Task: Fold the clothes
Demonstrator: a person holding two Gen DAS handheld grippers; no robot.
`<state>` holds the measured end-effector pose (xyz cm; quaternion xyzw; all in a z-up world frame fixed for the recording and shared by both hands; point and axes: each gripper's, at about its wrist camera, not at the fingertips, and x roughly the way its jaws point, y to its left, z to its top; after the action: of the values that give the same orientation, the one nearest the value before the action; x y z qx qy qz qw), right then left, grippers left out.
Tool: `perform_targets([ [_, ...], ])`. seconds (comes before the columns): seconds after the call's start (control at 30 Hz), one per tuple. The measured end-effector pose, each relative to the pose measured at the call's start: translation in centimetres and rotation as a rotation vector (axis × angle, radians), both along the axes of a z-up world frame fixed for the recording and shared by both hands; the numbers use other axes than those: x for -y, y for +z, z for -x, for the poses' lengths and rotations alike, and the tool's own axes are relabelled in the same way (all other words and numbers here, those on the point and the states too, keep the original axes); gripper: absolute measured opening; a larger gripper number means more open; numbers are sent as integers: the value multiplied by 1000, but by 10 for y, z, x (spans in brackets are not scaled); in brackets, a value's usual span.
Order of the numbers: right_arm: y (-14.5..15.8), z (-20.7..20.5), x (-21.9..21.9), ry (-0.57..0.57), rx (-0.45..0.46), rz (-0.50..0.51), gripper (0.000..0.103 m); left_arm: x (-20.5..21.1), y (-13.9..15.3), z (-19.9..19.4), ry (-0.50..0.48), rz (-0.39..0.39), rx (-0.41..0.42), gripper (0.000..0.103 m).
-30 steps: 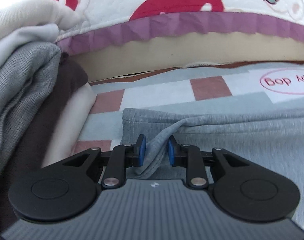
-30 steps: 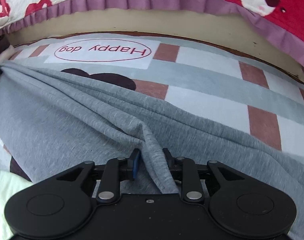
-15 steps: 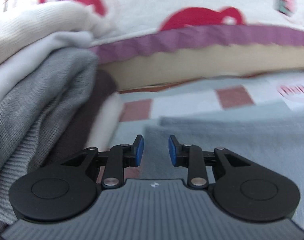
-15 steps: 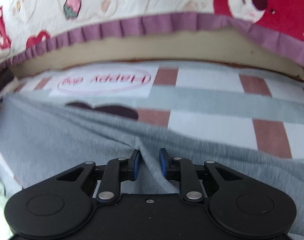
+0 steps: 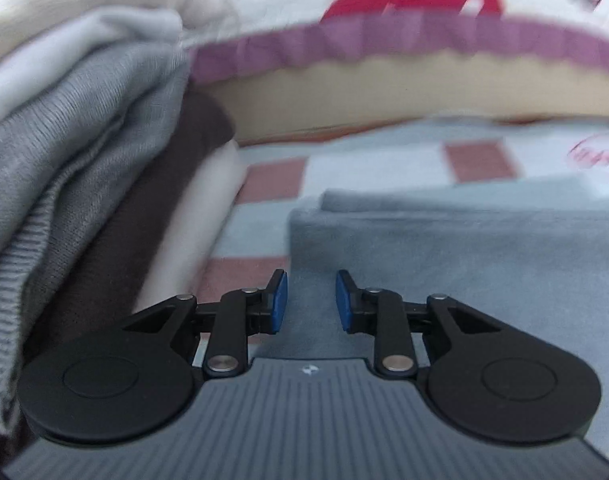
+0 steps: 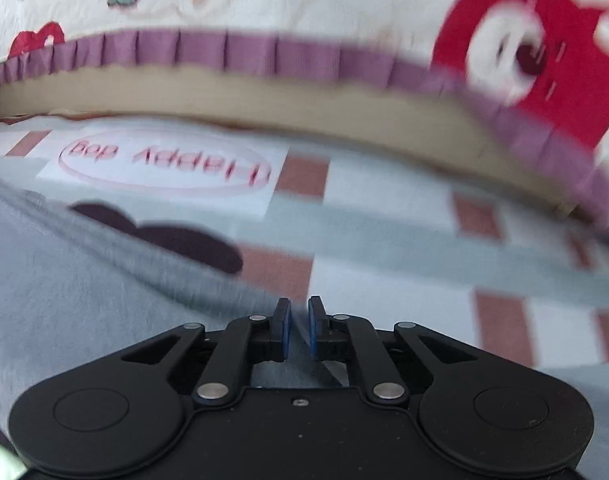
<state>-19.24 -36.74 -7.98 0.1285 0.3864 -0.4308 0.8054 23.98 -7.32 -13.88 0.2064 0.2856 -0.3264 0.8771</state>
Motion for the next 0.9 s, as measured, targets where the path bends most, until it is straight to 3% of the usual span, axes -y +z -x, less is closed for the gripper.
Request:
perform_targets([
  [0.07, 14, -2, -11, -29, 51, 29, 46, 1, 14, 24, -55, 65, -16, 25],
  [0.23, 29, 6, -42, 5, 231, -107, 45, 45, 11, 101, -330, 90, -147, 26],
  [0.3, 21, 6, -58, 53, 279, -215, 46, 63, 3, 127, -427, 77, -201, 26],
  [0.4, -5, -2, -75, 121, 236, -303, 57, 85, -1, 172, -607, 103, -204, 26],
  [0.5, -21, -18, -72, 239, 135, -214, 57, 118, -3, 217, -760, 16, -125, 28],
  [0.53, -21, -20, -65, 245, 131, -208, 57, 129, -5, 226, -776, -17, -118, 28],
  [0.6, -20, -20, -52, 199, 148, -208, 57, 148, -13, 222, -731, -43, -196, 28],
  [0.73, -21, -19, -36, 129, 120, -162, 57, 162, -21, 192, -597, 19, -336, 27],
  [0.9, -19, 16, -23, -5, 118, -151, 56, 162, -25, 183, -538, 43, -293, 24],
])
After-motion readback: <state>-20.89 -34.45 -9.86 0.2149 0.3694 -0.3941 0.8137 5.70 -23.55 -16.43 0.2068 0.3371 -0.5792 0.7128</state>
